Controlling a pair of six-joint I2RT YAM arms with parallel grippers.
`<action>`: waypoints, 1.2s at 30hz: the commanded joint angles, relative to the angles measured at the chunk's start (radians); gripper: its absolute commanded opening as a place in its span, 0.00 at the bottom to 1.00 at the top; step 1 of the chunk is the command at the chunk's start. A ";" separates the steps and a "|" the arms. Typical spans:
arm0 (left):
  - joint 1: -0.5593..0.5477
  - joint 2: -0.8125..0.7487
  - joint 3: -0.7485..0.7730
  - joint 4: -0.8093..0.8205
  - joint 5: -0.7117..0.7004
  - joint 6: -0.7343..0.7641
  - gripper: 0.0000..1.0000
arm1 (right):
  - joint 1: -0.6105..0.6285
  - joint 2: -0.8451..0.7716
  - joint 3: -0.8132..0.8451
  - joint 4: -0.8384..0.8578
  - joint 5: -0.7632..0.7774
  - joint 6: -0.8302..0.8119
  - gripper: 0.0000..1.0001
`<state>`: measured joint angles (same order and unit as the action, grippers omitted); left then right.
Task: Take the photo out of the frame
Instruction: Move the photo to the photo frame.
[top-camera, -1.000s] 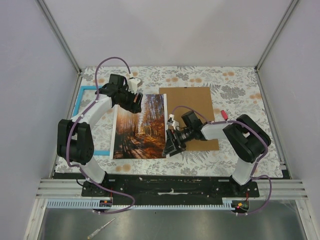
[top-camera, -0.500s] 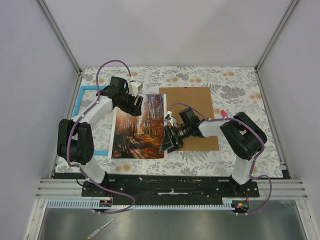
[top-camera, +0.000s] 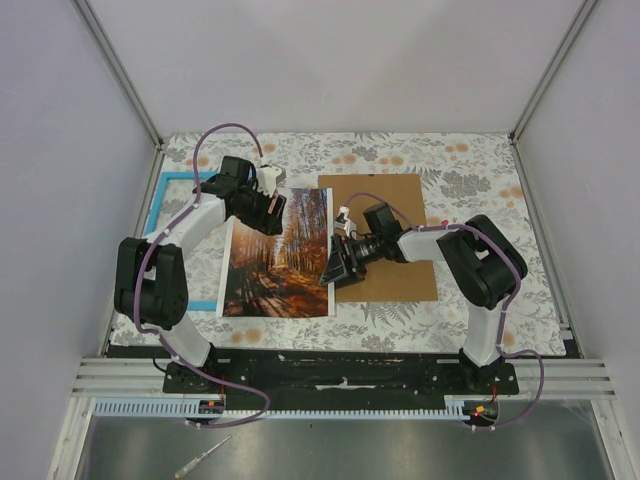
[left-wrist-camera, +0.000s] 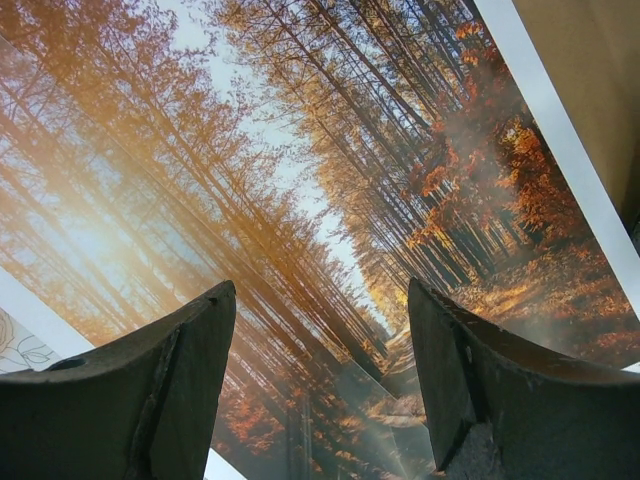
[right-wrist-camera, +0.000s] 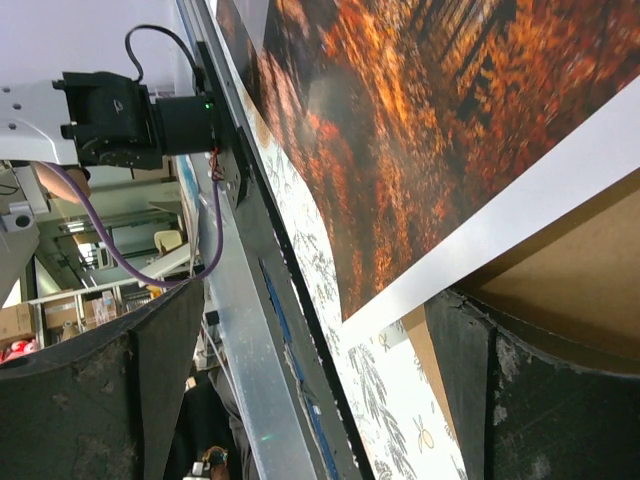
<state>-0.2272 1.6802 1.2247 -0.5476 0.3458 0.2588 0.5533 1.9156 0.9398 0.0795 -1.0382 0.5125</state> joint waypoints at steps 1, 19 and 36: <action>-0.009 -0.031 -0.007 0.026 0.027 0.003 0.76 | -0.007 0.026 0.065 0.097 -0.014 0.037 0.98; -0.009 -0.062 -0.037 0.026 0.038 0.007 0.76 | -0.059 0.181 0.240 0.125 0.064 0.047 0.98; -0.009 -0.112 -0.057 0.038 0.039 -0.013 0.76 | -0.087 0.301 0.343 0.226 0.010 0.173 0.69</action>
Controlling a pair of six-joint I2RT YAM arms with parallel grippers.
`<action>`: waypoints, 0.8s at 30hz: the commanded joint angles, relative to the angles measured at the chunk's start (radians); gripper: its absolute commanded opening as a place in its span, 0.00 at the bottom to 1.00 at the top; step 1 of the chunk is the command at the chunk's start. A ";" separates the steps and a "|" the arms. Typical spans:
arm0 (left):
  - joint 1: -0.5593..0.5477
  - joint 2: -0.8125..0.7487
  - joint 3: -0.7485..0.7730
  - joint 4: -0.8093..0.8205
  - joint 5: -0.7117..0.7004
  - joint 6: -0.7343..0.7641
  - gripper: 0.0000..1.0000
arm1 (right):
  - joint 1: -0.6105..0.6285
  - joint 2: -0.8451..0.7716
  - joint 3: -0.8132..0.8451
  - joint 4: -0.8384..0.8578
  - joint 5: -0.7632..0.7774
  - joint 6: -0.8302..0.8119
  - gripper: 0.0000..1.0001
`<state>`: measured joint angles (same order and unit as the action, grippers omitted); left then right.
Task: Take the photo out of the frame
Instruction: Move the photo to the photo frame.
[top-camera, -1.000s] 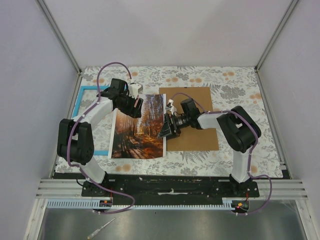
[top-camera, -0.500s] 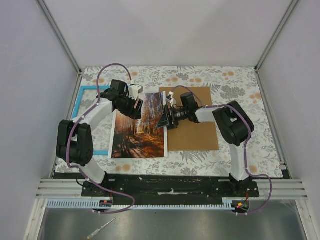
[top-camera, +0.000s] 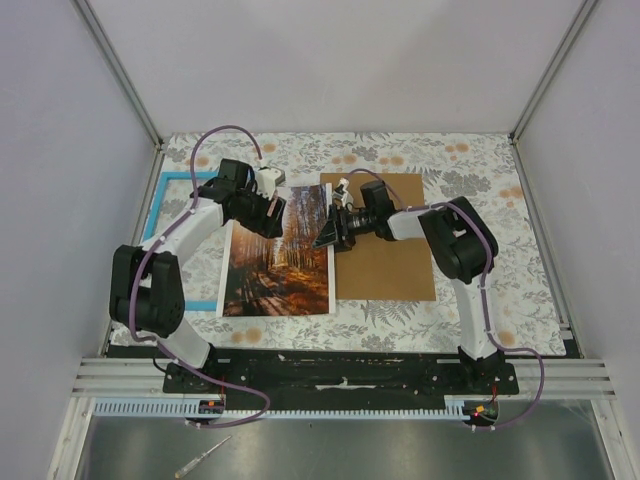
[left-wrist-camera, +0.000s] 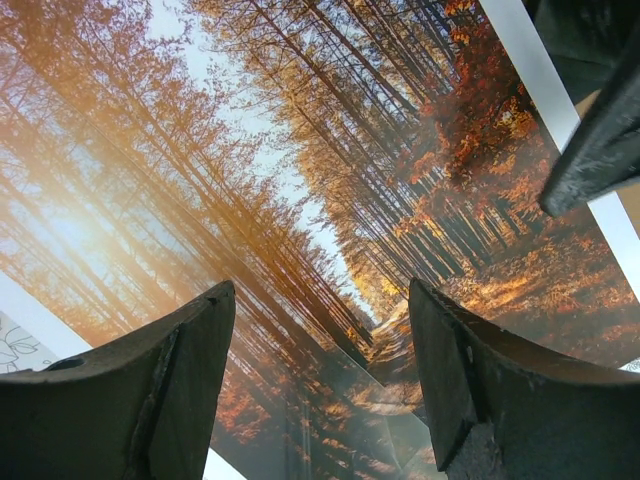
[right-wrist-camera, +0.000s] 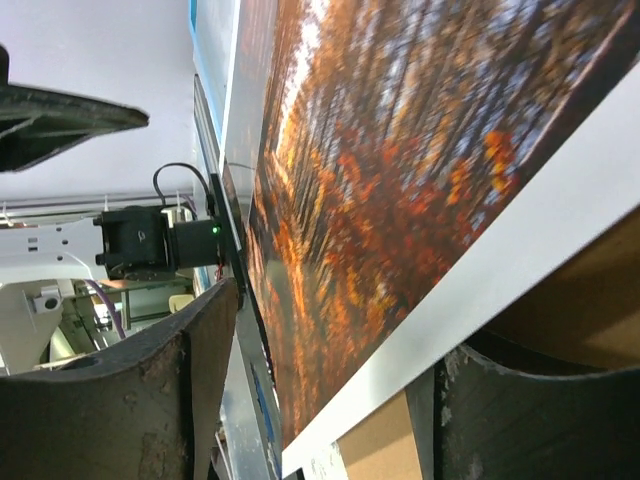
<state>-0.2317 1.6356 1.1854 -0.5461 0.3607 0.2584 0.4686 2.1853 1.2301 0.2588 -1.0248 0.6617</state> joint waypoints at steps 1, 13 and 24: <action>-0.004 -0.072 -0.024 0.040 0.024 -0.016 0.76 | -0.002 0.034 0.055 0.056 -0.004 0.027 0.63; -0.003 -0.102 -0.059 0.072 0.014 -0.024 0.77 | -0.031 0.016 0.037 0.063 -0.037 0.052 0.16; -0.001 -0.120 -0.073 0.083 0.012 -0.028 0.77 | -0.067 -0.016 0.068 -0.072 -0.040 -0.048 0.00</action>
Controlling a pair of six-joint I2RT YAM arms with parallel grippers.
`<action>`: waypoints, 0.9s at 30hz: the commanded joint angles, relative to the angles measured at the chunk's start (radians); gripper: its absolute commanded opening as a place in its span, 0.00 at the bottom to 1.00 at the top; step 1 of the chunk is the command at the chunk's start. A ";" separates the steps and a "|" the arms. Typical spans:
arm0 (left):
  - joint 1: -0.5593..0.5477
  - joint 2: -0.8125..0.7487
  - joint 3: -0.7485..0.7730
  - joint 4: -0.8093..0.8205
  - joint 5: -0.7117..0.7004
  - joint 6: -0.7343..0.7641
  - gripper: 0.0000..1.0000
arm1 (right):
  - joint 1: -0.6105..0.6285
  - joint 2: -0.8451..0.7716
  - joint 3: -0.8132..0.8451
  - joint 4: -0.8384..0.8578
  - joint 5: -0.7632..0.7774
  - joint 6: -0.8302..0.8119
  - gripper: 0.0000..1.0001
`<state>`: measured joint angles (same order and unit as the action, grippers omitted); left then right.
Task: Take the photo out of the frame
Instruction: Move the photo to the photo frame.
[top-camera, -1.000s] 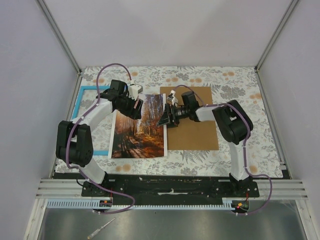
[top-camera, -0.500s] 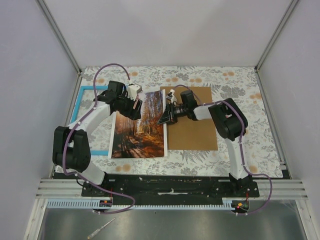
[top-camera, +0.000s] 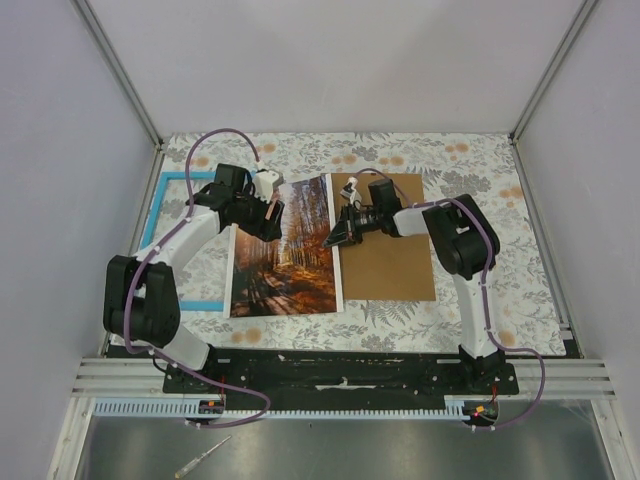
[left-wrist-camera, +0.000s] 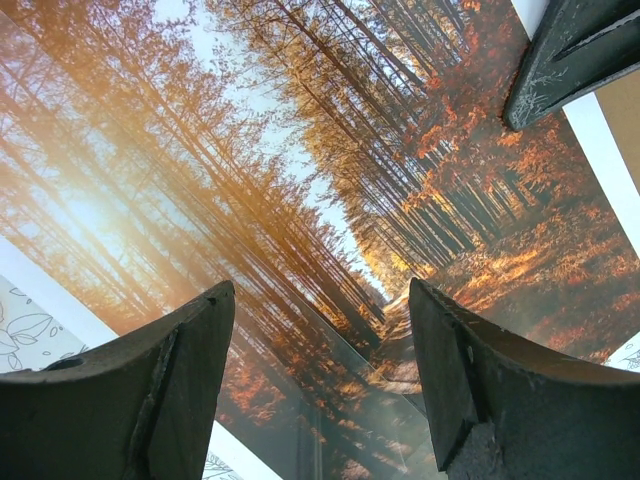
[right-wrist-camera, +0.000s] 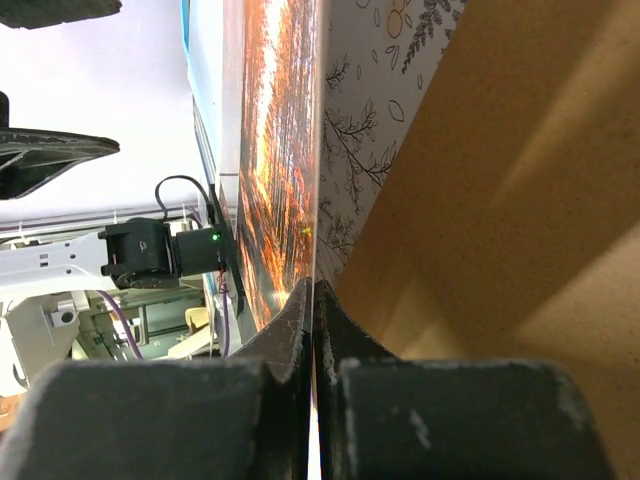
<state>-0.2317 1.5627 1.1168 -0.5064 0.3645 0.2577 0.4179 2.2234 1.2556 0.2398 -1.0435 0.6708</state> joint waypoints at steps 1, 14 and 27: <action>-0.001 -0.047 -0.006 0.045 0.010 -0.026 0.77 | -0.018 -0.059 0.041 -0.059 -0.021 -0.063 0.00; 0.002 -0.050 -0.020 0.055 0.019 -0.029 0.77 | -0.116 -0.151 0.050 -0.232 -0.001 -0.206 0.00; 0.003 -0.053 -0.025 0.062 0.027 -0.031 0.77 | -0.257 -0.172 0.136 -0.651 0.025 -0.517 0.00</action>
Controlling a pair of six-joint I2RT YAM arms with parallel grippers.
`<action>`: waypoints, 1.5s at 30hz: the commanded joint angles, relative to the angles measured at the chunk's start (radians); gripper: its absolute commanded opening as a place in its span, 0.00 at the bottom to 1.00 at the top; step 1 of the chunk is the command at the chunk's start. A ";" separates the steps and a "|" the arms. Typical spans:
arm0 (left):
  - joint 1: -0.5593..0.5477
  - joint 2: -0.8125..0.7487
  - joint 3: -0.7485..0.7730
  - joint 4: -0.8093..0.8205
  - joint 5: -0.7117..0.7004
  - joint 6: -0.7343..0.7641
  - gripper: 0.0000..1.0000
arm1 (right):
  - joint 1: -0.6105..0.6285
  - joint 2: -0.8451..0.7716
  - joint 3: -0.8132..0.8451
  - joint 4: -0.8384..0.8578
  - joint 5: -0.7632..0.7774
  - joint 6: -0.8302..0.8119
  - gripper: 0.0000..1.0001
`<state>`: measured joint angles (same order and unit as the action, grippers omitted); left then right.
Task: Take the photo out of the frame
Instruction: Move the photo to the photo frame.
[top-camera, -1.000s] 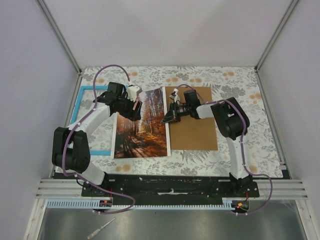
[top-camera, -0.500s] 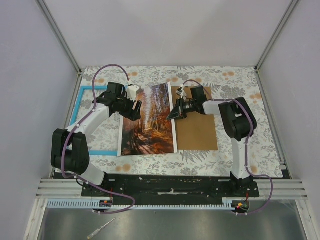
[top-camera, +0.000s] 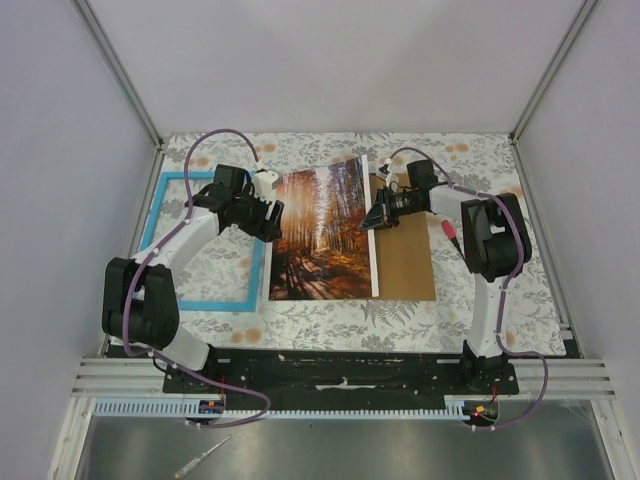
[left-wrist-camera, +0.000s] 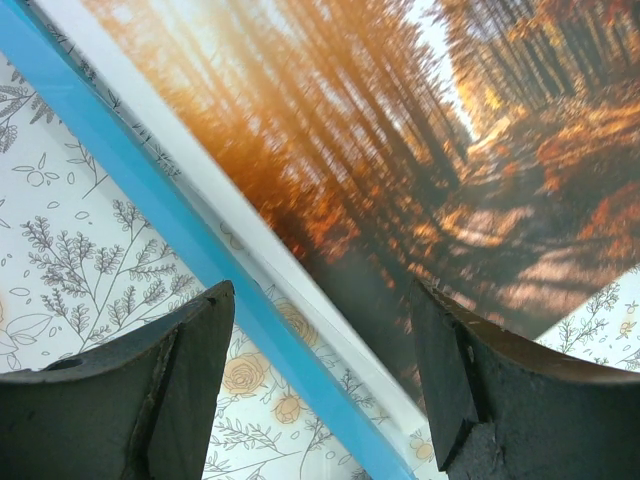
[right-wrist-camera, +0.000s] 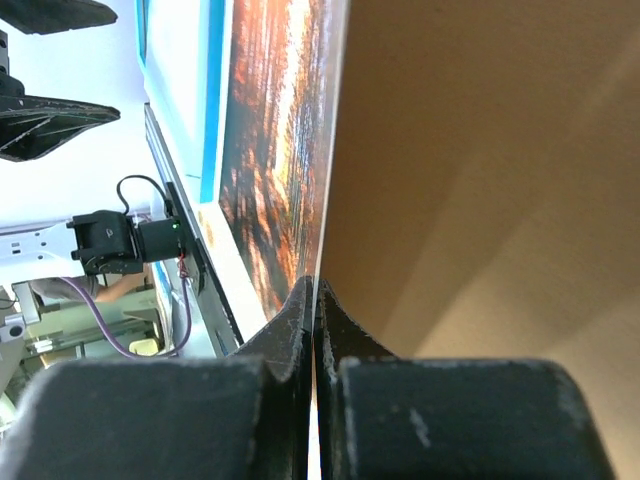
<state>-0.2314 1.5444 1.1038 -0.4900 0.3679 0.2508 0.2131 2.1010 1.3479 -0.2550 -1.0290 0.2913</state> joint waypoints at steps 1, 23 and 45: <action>0.003 -0.035 -0.012 0.045 0.026 -0.024 0.77 | -0.066 -0.053 0.043 -0.179 0.015 -0.162 0.00; 0.009 -0.043 -0.022 0.056 0.045 -0.031 0.77 | -0.299 0.048 0.263 -0.696 0.110 -0.584 0.00; 0.024 -0.055 -0.027 0.059 0.058 -0.039 0.77 | -0.359 0.068 0.292 -0.714 0.241 -0.609 0.20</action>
<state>-0.2142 1.5227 1.0832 -0.4656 0.4000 0.2394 -0.1253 2.1799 1.5967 -0.9623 -0.8211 -0.3073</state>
